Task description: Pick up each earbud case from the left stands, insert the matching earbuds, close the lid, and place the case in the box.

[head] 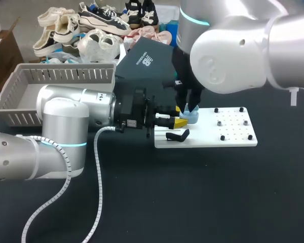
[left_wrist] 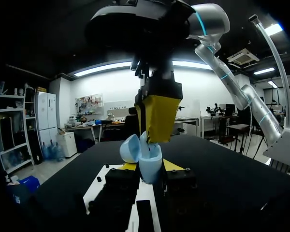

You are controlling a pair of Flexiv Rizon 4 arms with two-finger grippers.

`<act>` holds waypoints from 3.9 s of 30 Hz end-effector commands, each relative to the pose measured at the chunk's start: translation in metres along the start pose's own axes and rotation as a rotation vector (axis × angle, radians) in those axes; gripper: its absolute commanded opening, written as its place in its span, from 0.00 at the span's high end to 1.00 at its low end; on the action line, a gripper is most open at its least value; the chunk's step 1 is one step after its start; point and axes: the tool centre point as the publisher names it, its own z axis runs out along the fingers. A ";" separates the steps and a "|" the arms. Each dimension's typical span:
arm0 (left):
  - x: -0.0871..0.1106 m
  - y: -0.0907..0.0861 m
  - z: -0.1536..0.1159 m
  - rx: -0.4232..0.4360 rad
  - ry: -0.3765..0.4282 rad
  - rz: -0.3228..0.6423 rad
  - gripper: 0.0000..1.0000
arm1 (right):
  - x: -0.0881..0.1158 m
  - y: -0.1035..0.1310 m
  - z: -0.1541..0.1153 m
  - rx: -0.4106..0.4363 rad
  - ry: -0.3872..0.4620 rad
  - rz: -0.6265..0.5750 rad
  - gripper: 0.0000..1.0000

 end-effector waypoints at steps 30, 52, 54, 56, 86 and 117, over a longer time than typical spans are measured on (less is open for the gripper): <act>0.000 -0.001 0.000 -0.002 -0.001 0.001 1.00 | -0.032 -0.065 -0.029 -0.073 -0.162 0.273 0.00; 0.000 -0.001 0.000 -0.002 -0.001 0.001 1.00 | -0.028 -0.068 0.006 -0.033 -0.090 0.271 0.00; 0.000 -0.001 0.000 -0.002 -0.001 0.001 1.00 | -0.027 -0.068 0.006 -0.032 -0.086 0.270 0.00; 0.000 -0.001 0.000 -0.002 -0.001 0.001 1.00 | -0.022 -0.068 0.006 -0.030 -0.079 0.268 0.00; 0.000 -0.001 0.000 -0.002 -0.001 0.001 1.00 | 0.010 -0.060 -0.008 -0.103 -0.009 0.234 0.00; 0.000 -0.001 0.000 -0.002 -0.001 0.001 1.00 | -0.017 -0.062 0.012 -0.105 -0.064 0.262 0.00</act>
